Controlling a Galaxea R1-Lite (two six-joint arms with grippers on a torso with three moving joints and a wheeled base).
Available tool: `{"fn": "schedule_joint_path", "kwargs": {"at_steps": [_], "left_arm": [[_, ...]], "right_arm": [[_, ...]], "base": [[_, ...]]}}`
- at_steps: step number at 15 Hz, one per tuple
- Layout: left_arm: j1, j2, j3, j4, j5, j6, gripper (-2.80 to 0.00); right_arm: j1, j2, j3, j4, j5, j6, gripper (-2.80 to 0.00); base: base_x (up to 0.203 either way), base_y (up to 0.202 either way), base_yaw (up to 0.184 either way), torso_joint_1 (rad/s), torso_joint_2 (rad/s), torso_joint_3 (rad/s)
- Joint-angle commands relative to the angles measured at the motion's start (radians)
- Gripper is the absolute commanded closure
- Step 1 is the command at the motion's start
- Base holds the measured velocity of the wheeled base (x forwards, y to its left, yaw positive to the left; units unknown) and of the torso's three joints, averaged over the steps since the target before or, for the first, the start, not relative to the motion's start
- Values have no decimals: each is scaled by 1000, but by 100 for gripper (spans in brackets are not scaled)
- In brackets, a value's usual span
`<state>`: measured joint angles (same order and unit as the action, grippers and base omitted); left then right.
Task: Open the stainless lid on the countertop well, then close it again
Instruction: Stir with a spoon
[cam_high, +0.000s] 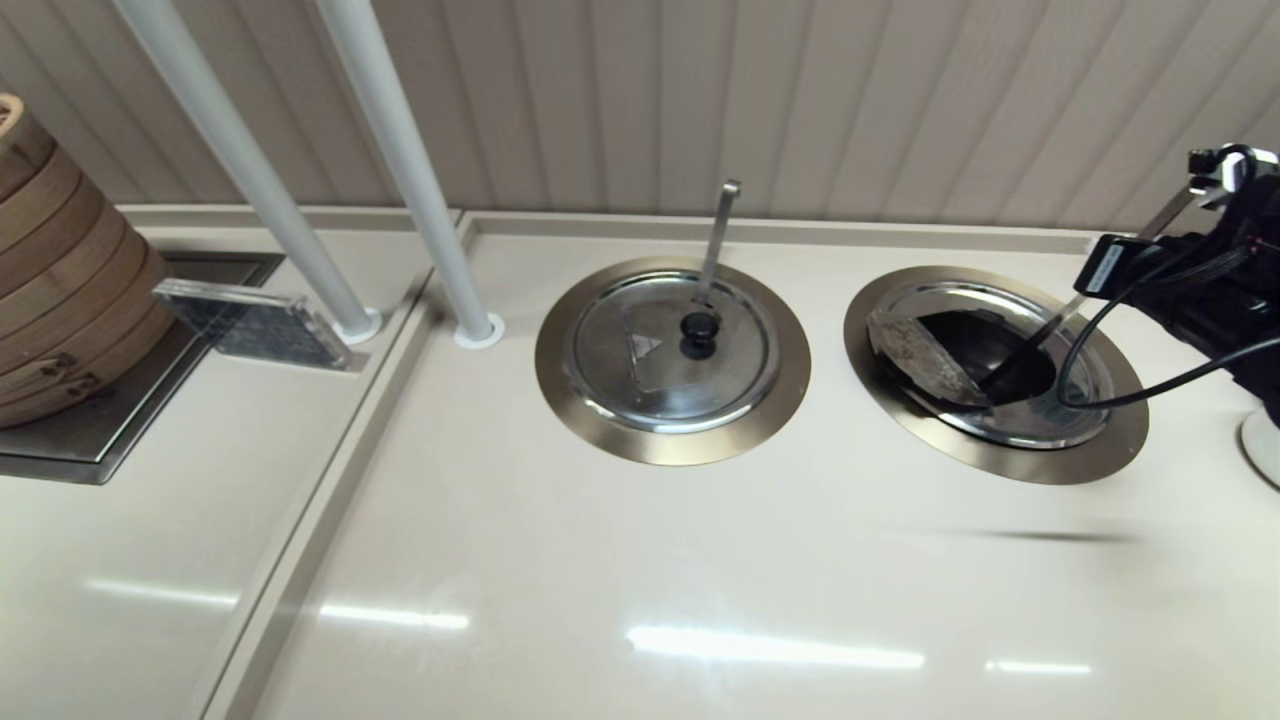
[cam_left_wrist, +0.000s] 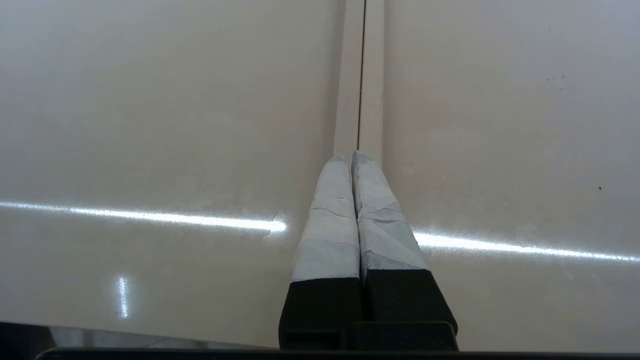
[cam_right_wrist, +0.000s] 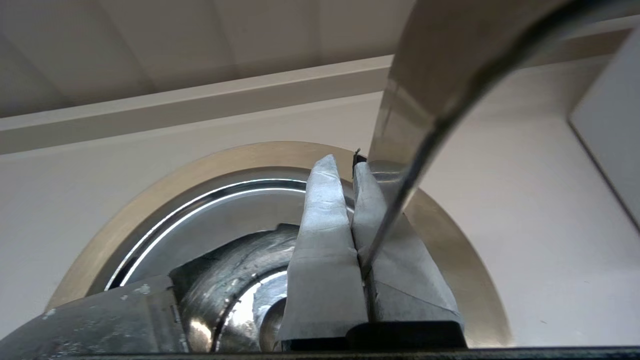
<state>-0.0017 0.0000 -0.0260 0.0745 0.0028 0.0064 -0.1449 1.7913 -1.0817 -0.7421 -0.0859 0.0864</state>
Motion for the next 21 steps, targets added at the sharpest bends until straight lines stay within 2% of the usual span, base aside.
{"fn": "schedule_joint_path", "kwargs": {"at_steps": [1,7,12,13,14,21], "left_arm": [[0,0,0,1,0,0,0],[0,0,0,1,0,0,0],[0,0,0,1,0,0,0],[0,0,0,1,0,0,0],[0,0,0,1,0,0,0],[0,0,0,1,0,0,0]], "right_arm": [[27,55,-32,1,-13,1,0],[46,173,-181,37,-105,-8,0],[48,171,-207,49,-133,-6,0],[47,164,-205,49,-136,-7,-224],[47,156,-204,50,-137,-5,-280],[47,161,-208,49,-133,-7,-280]], "base": [[0,0,0,0,0,0],[0,0,0,0,0,0],[0,0,0,0,0,0],[0,0,0,0,0,0],[0,0,0,0,0,0],[0,0,0,0,0,0]]}}
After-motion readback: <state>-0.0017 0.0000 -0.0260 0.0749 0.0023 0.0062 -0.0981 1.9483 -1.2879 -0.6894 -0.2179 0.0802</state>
